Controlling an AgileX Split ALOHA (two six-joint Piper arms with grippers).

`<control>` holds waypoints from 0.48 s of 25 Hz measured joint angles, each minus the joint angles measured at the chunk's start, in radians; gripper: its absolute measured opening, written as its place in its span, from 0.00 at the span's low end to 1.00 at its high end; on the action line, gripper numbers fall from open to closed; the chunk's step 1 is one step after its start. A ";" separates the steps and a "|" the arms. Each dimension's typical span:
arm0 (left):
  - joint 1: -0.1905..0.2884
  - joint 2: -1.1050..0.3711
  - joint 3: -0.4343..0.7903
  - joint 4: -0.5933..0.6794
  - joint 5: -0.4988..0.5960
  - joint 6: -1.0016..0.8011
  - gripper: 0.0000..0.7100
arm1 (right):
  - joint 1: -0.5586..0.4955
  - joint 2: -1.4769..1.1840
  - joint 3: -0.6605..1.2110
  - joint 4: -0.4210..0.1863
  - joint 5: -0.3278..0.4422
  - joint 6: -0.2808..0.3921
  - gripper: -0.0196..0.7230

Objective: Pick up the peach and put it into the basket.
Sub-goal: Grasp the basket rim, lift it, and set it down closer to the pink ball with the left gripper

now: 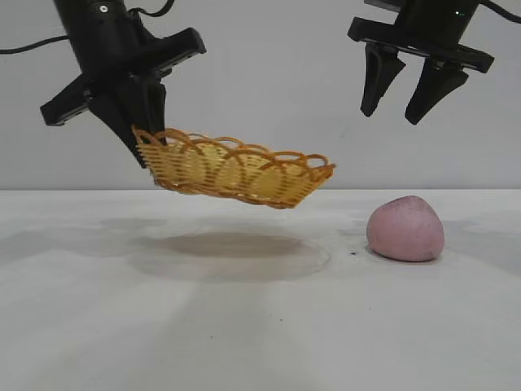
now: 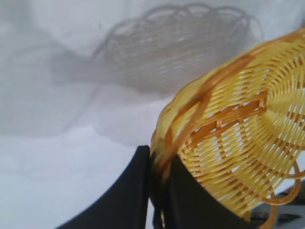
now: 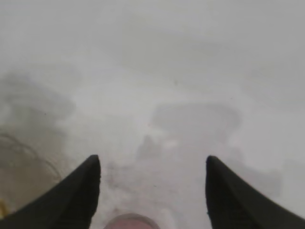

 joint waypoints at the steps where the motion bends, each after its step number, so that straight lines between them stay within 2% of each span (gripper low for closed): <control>1: 0.000 -0.010 0.036 -0.023 -0.031 0.005 0.00 | 0.000 0.000 0.000 0.000 0.000 0.000 0.57; 6: 0.000 -0.024 0.162 -0.128 -0.161 0.073 0.00 | 0.000 0.000 0.000 0.000 0.000 0.000 0.57; 12: 0.000 -0.024 0.213 -0.188 -0.289 0.128 0.00 | 0.000 0.000 0.000 0.000 0.002 0.000 0.57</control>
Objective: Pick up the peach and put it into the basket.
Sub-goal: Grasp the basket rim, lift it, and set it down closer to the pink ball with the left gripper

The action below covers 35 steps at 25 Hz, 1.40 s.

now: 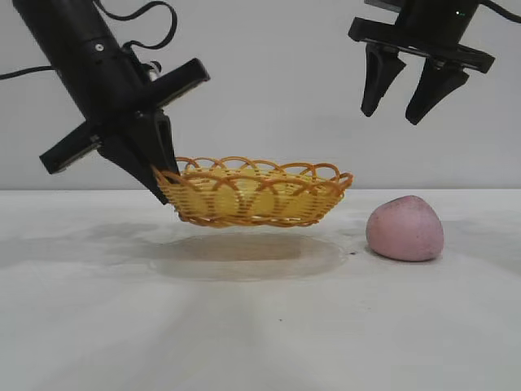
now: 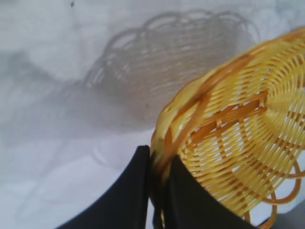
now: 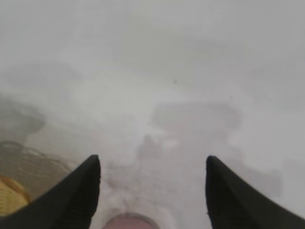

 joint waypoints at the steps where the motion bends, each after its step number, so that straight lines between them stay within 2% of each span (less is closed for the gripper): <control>1: 0.000 0.000 0.000 0.000 -0.010 0.000 0.00 | 0.000 0.000 0.000 0.000 0.000 0.000 0.57; 12: 0.000 0.053 0.000 -0.002 -0.026 0.000 0.00 | 0.000 0.000 0.000 0.000 0.004 0.000 0.57; 13: 0.000 0.053 0.000 -0.002 -0.026 0.000 0.10 | 0.000 0.000 0.000 0.000 0.004 0.000 0.57; 15: 0.000 0.053 0.000 -0.004 -0.026 0.000 0.10 | 0.000 0.000 0.000 0.000 0.004 0.000 0.57; 20: 0.000 0.053 0.000 -0.006 -0.026 -0.008 0.55 | 0.000 0.000 0.000 0.000 0.004 0.000 0.57; 22: 0.000 0.053 0.000 -0.006 -0.020 -0.008 0.68 | 0.000 0.000 0.000 0.000 0.004 0.000 0.57; 23: 0.000 0.053 0.000 -0.006 -0.013 -0.008 0.71 | 0.000 0.000 0.000 0.000 0.004 0.000 0.57; 26: 0.000 0.053 0.000 0.005 0.032 -0.008 0.70 | 0.000 0.000 0.000 0.000 0.008 0.000 0.57; 27: 0.000 0.051 0.000 0.023 0.044 -0.008 0.75 | 0.000 0.000 0.000 0.000 0.008 0.000 0.57; 28: 0.000 0.044 0.000 0.057 0.058 -0.012 0.73 | 0.000 0.000 0.000 0.000 0.010 0.000 0.57; 31: 0.000 0.013 -0.027 0.212 0.119 -0.048 0.73 | 0.000 0.000 0.000 0.000 0.014 0.000 0.57; 35: 0.000 -0.022 -0.125 0.400 0.227 -0.085 0.73 | 0.000 0.000 0.000 0.000 0.014 0.000 0.57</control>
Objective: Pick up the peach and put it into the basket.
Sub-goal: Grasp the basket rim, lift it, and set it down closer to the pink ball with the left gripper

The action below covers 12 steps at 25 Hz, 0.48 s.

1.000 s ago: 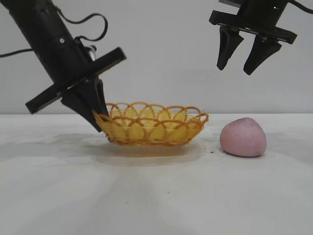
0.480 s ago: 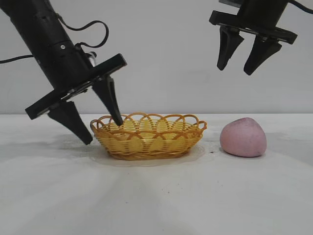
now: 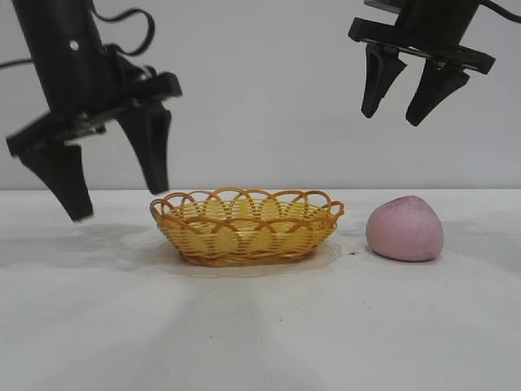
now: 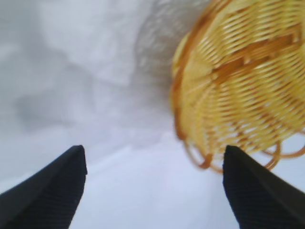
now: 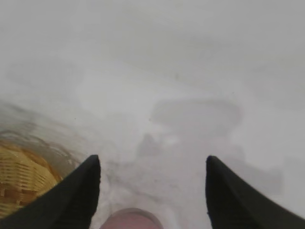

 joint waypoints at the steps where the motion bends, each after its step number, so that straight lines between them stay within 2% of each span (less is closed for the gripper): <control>1: 0.000 -0.002 -0.026 0.024 0.029 -0.002 0.73 | 0.000 0.000 0.000 0.000 0.000 0.000 0.57; 8: 0.000 -0.004 -0.157 0.225 0.103 -0.002 0.73 | 0.000 0.000 0.000 0.000 0.000 0.000 0.57; 12: 0.000 -0.004 -0.176 0.412 0.125 -0.002 0.73 | 0.000 0.000 0.000 0.000 0.000 0.000 0.57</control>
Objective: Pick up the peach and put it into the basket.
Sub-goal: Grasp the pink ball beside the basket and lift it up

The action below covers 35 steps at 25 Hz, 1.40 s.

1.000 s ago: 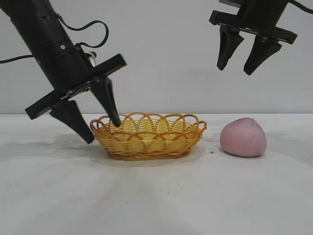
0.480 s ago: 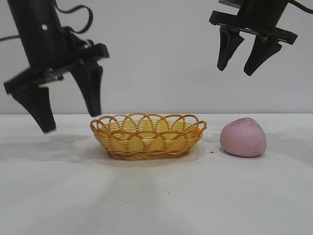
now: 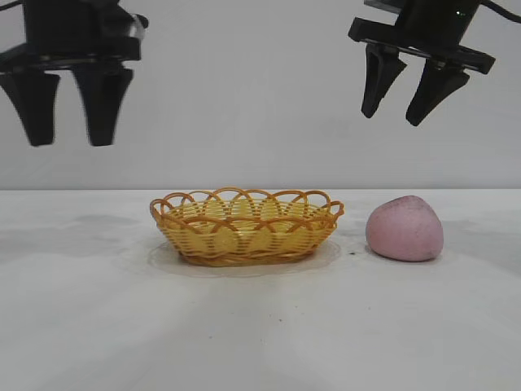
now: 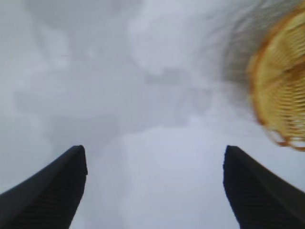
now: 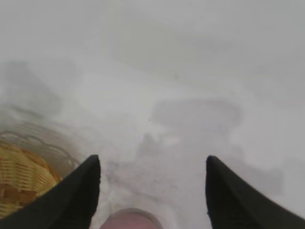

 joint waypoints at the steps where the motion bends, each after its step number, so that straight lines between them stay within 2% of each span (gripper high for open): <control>1: 0.004 0.000 -0.002 0.039 0.002 0.000 0.73 | 0.000 0.000 0.000 0.000 0.000 0.000 0.57; 4: 0.043 0.000 -0.002 0.073 0.009 0.000 0.73 | 0.000 0.000 0.000 0.000 0.000 0.000 0.57; 11: 0.241 0.000 -0.002 -0.008 0.014 -0.021 0.73 | 0.000 0.000 0.000 0.000 0.010 0.000 0.57; 15: 0.304 -0.015 -0.002 -0.036 0.014 -0.021 0.73 | 0.000 0.000 0.000 0.000 0.012 0.000 0.57; 18: 0.315 -0.063 0.004 -0.048 0.014 -0.021 0.73 | 0.000 0.000 0.000 0.000 0.012 0.000 0.57; 22: 0.315 -0.180 0.083 -0.080 0.014 -0.021 0.73 | 0.000 0.000 0.000 0.000 0.012 0.000 0.57; 29: 0.315 -0.441 0.328 -0.186 0.016 0.004 0.73 | 0.000 0.000 0.000 0.000 0.012 0.000 0.57; 35: 0.315 -0.695 0.556 -0.193 0.003 0.008 0.73 | 0.000 0.000 0.000 0.000 0.016 0.000 0.57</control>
